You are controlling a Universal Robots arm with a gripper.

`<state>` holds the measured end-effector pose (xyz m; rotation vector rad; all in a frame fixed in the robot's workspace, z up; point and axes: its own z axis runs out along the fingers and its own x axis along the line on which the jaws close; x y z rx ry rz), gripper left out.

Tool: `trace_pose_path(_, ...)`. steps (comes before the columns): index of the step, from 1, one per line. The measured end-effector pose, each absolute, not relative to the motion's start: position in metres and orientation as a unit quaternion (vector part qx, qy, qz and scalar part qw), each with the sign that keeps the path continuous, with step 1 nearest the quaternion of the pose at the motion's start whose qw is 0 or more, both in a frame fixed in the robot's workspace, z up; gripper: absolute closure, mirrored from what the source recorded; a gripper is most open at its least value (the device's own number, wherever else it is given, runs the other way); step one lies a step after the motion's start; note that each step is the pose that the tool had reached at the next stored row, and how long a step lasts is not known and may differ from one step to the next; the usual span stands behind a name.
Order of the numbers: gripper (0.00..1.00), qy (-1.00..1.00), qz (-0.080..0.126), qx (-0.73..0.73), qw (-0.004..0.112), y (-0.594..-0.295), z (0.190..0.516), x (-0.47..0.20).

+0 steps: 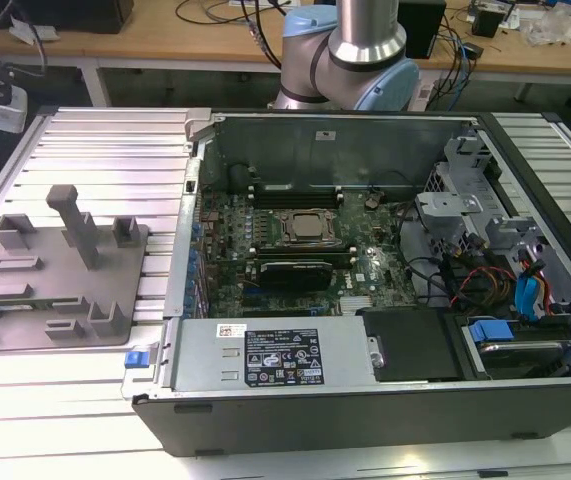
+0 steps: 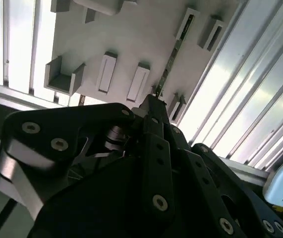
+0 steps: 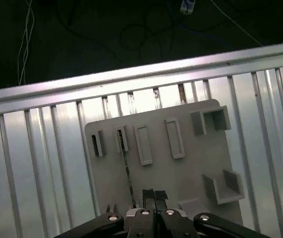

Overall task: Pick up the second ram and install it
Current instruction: 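Pick up the second ram and move it above second insertion slot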

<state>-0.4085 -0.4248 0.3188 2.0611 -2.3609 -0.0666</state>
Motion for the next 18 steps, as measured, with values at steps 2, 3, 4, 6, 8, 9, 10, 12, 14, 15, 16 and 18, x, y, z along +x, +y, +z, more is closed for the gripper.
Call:
trace_pose_path(2,0.92,-0.732,-0.021,0.681,0.004,-0.425,0.318,-0.408)
trace_pose_path(3,0.92,-0.726,-0.021,0.688,0.004,-0.425,0.317,-0.408)
trace_pose_path(4,0.92,-0.713,-0.021,0.700,0.005,-0.425,0.316,-0.408)
trace_pose_path(6,0.92,-0.713,-0.021,0.701,0.005,-0.425,0.316,-0.408)
trace_pose_path(8,0.92,-0.713,-0.021,0.701,0.004,-0.425,0.315,-0.408)
trace_pose_path(9,0.92,-0.713,-0.021,0.701,0.005,-0.425,0.313,-0.409)
trace_pose_path(10,0.92,-0.713,-0.021,0.701,0.005,-0.425,0.312,-0.408)
trace_pose_path(12,0.92,-0.713,-0.021,0.701,0.005,-0.427,0.308,-0.408)
trace_pose_path(14,0.92,-0.713,-0.021,0.701,0.005,-0.428,0.302,-0.409)
trace_pose_path(15,0.92,-0.713,-0.021,0.701,0.005,-0.428,0.296,-0.408)
trace_pose_path(16,0.92,-0.714,-0.021,0.700,0.005,-0.429,0.294,-0.408)
trace_pose_path(18,0.92,-0.714,-0.021,0.700,0.005,-0.429,0.291,-0.408)
